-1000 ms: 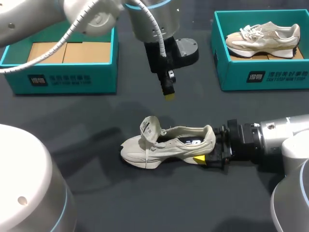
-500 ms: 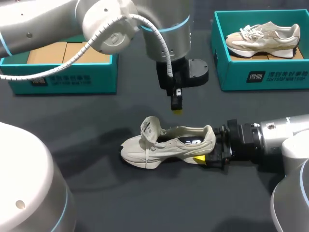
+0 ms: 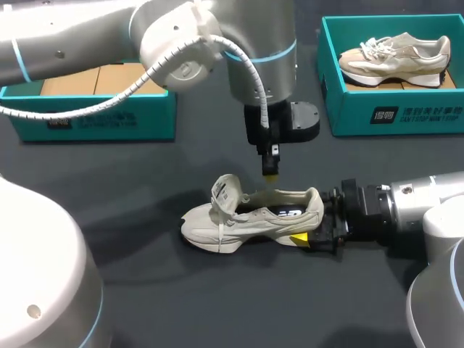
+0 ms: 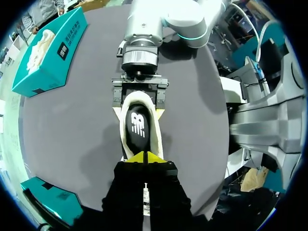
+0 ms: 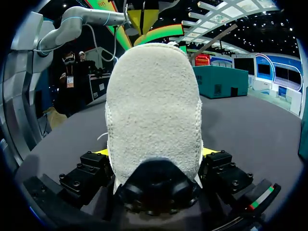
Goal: Take the shoe out of the shoebox, open the shoe tongue, remove and reinsert the insole, then place the shoe into the shoebox
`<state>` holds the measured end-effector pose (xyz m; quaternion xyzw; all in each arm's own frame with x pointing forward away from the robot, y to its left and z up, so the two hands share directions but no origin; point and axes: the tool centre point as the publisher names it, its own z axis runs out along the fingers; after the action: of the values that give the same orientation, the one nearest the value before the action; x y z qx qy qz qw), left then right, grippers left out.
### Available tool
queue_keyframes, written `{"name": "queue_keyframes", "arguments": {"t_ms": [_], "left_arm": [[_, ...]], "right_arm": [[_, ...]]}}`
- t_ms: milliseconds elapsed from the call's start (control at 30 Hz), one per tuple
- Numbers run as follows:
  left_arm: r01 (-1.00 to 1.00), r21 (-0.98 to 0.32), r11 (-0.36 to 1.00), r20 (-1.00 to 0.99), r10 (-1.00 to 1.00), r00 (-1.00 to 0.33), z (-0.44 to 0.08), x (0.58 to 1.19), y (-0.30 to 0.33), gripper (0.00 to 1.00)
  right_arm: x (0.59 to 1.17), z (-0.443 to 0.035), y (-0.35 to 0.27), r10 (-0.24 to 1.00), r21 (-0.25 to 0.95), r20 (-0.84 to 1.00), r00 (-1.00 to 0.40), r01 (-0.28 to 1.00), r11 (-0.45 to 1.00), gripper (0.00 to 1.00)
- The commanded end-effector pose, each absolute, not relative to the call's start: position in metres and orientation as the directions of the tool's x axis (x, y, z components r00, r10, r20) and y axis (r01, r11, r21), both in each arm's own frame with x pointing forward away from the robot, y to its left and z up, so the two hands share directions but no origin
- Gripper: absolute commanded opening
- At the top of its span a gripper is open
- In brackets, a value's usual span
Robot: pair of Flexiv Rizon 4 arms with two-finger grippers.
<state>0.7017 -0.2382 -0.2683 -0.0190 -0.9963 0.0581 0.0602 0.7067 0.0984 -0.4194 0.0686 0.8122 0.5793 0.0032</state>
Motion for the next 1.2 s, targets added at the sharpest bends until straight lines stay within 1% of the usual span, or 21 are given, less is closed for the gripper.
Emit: {"name": "queue_keyframes", "arguments": {"t_ms": [33, 433, 700, 1000, 1200], "left_arm": [[0.031, -0.105, 0.994, 0.141, 0.046, -0.989, -0.286, 0.708, -0.252, 0.00], [0.031, -0.105, 0.994, 0.141, 0.046, -0.989, -0.286, 0.708, -0.252, 0.00], [0.040, -0.053, 0.998, 0.174, 0.048, -0.984, -0.316, 0.709, -0.268, 0.00], [0.050, -0.036, 0.998, 0.176, 0.055, -0.983, -0.339, 0.698, -0.267, 0.00], [0.032, -0.052, 0.998, 0.196, 0.042, -0.980, -0.352, 0.696, -0.262, 0.00]], "right_arm": [[0.709, -0.420, 0.099, 0.116, 0.940, 0.076, -0.990, 0.110, 0.324, 0.00], [0.709, -0.420, 0.099, 0.116, 0.940, 0.076, -0.990, 0.110, 0.324, 0.00], [0.709, -0.420, 0.099, 0.116, 0.940, 0.076, -0.990, 0.110, 0.324, 0.00], [0.709, -0.420, 0.099, 0.116, 0.940, 0.076, -0.990, 0.110, 0.324, 0.00], [0.709, -0.420, 0.099, 0.116, 0.940, 0.076, -0.990, 0.110, 0.324, 0.00]]}}
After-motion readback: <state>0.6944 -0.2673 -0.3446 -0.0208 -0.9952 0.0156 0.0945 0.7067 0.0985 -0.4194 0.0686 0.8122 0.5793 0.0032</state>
